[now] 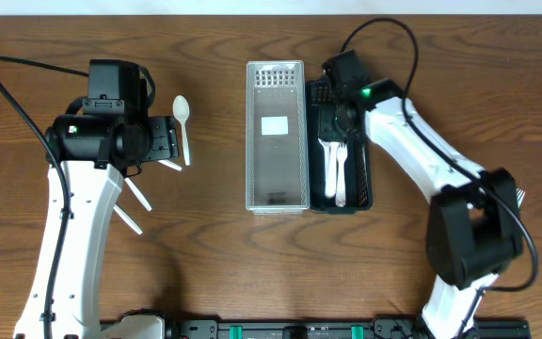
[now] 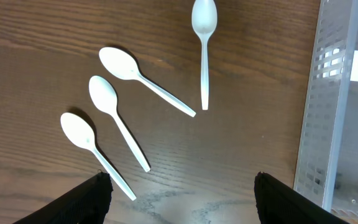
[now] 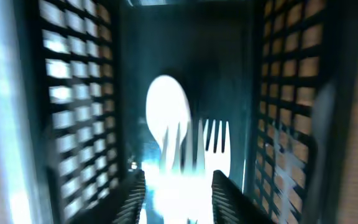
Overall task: Pack container
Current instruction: 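Place the second fork into the green caddy and release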
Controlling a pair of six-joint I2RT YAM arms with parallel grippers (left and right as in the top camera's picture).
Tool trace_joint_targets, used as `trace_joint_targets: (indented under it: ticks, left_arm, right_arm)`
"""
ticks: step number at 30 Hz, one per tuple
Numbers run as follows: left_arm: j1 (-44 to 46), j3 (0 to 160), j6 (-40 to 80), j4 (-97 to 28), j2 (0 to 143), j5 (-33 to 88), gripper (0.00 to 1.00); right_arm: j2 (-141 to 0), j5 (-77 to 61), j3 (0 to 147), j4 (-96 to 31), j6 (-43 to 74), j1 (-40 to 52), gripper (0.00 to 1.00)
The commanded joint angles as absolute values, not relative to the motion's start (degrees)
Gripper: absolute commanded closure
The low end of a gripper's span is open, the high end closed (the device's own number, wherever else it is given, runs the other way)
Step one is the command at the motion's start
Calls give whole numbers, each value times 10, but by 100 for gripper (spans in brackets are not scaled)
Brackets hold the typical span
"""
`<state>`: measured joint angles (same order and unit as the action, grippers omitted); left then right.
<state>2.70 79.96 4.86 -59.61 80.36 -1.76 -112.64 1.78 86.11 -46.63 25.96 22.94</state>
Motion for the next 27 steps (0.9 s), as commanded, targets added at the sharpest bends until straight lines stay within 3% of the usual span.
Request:
trace_joint_targets:
  ticks: [1, 10, 20, 27]
  left_arm:
    - [25, 809, 51, -598, 800, -24, 25]
    - [25, 809, 51, -598, 800, -24, 25]
    - [25, 809, 49, -597, 801, -24, 24]
    - [25, 809, 49, -597, 801, -24, 24]
  right_arm:
    - [-1119, 15, 868, -467, 234, 230, 58]
    - [-987, 86, 931, -549, 248, 138, 55]
    - [-915, 85, 910, -688, 248, -148, 40]
    - [-916, 71, 754, -617, 223, -286, 34]
